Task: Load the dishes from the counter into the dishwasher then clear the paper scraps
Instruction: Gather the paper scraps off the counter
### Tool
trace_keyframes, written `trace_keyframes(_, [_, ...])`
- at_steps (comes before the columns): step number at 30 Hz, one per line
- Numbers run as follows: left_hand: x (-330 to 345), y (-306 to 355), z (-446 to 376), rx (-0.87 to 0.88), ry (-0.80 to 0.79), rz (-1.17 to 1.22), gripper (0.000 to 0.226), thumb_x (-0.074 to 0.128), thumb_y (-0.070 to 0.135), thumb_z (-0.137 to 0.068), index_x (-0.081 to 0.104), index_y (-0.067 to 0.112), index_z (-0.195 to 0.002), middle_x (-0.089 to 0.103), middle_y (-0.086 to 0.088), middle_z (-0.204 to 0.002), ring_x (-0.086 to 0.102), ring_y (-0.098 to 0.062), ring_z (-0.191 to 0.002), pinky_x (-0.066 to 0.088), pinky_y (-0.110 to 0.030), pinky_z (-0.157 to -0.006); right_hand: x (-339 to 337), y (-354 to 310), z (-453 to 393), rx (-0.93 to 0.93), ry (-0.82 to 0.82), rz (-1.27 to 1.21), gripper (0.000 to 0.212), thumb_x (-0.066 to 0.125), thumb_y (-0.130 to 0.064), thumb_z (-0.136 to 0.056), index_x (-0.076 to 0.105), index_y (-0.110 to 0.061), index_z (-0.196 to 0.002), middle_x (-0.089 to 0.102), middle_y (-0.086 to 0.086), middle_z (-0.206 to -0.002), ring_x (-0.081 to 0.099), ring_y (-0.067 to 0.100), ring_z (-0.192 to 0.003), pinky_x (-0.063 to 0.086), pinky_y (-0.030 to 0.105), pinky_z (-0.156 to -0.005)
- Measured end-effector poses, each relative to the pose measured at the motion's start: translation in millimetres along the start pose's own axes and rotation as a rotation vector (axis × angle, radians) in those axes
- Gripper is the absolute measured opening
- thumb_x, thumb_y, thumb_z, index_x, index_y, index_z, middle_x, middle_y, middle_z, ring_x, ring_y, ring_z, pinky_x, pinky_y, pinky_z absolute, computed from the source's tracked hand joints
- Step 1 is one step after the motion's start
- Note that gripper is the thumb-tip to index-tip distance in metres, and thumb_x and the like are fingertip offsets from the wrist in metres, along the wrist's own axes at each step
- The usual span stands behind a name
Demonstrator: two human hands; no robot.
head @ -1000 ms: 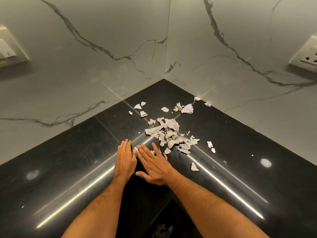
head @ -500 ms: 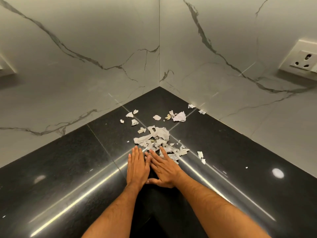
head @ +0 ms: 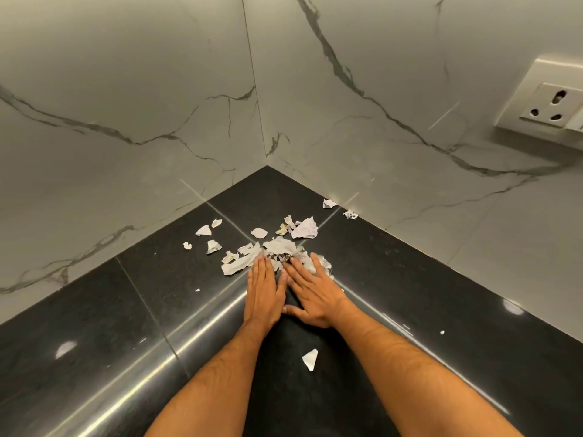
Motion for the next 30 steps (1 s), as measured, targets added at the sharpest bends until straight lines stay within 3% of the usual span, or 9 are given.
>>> trace_keyframes(6, [1,6,23,0.060,-0.053,0.038,0.071,0.021,0.051,-0.106,-0.006,0.014,-0.160,-0.017,0.001,-0.166,-0.022,-0.005,-0.150,-0.014,-0.028,-0.123,-12,-4,26,0.091,0.047,-0.033,0.089,0.009,-0.073,-0.100,0.010,-0.007,-0.161,0.000,0.010,-0.170,-0.012,0.024,-0.157,-0.002,0.066,-0.120])
trace_keyframes(16, [-3,12,100,0.272,-0.187,0.005,0.068,0.021,0.052,-0.105,-0.018,0.021,-0.152,-0.024,0.002,-0.163,-0.028,-0.004,-0.148,-0.010,-0.035,-0.125,-17,-57,110,0.415,0.007,-0.153,0.103,0.012,-0.085,-0.092,-0.009,-0.013,-0.161,-0.022,0.009,-0.168,-0.024,0.022,-0.154,-0.007,0.070,-0.118])
trace_keyframes(19, [4,10,115,0.341,-0.198,-0.115,0.073,0.005,0.059,-0.098,-0.017,0.018,-0.153,-0.022,0.000,-0.164,-0.029,-0.007,-0.148,-0.011,-0.036,-0.125,-2,-77,124,0.510,-0.039,-0.185,0.101,0.016,-0.084,-0.092,-0.007,-0.014,-0.162,-0.024,0.009,-0.167,-0.025,0.025,-0.153,-0.006,0.073,-0.116])
trace_keyframes(23, [10,4,122,0.361,-0.180,-0.209,0.077,-0.006,0.058,-0.093,-0.013,0.014,-0.156,-0.020,-0.003,-0.165,-0.027,-0.012,-0.149,-0.012,-0.038,-0.125,11,-85,133,0.676,-0.062,-0.257,0.097,0.008,-0.082,-0.093,-0.017,-0.017,-0.160,-0.033,0.011,-0.163,-0.034,0.027,-0.150,-0.014,0.065,-0.119])
trace_keyframes(27, [10,7,117,0.349,-0.158,-0.220,0.078,-0.014,0.060,-0.090,-0.016,0.014,-0.153,-0.020,-0.004,-0.164,-0.025,-0.014,-0.150,-0.014,-0.036,-0.124,12,-76,126,0.720,-0.028,-0.299,0.095,0.012,-0.081,-0.093,-0.019,-0.020,-0.159,-0.032,0.014,-0.163,-0.032,0.031,-0.150,-0.008,0.060,-0.123])
trace_keyframes(30, [12,8,102,0.323,-0.149,-0.210,0.090,-0.033,0.066,-0.080,-0.018,0.014,-0.153,-0.021,-0.006,-0.164,-0.025,-0.015,-0.150,-0.014,-0.037,-0.124,14,-63,113,0.720,-0.011,-0.301,0.092,0.010,-0.080,-0.093,-0.021,-0.023,-0.158,-0.031,0.015,-0.163,-0.033,0.032,-0.150,-0.009,0.059,-0.123])
Point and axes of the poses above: each hand's wrist, its own z-axis away from the middle knuckle, its own x-axis out of the palm, y = z × x, the point moved 5 cm from there along -z, towards the middle knuckle
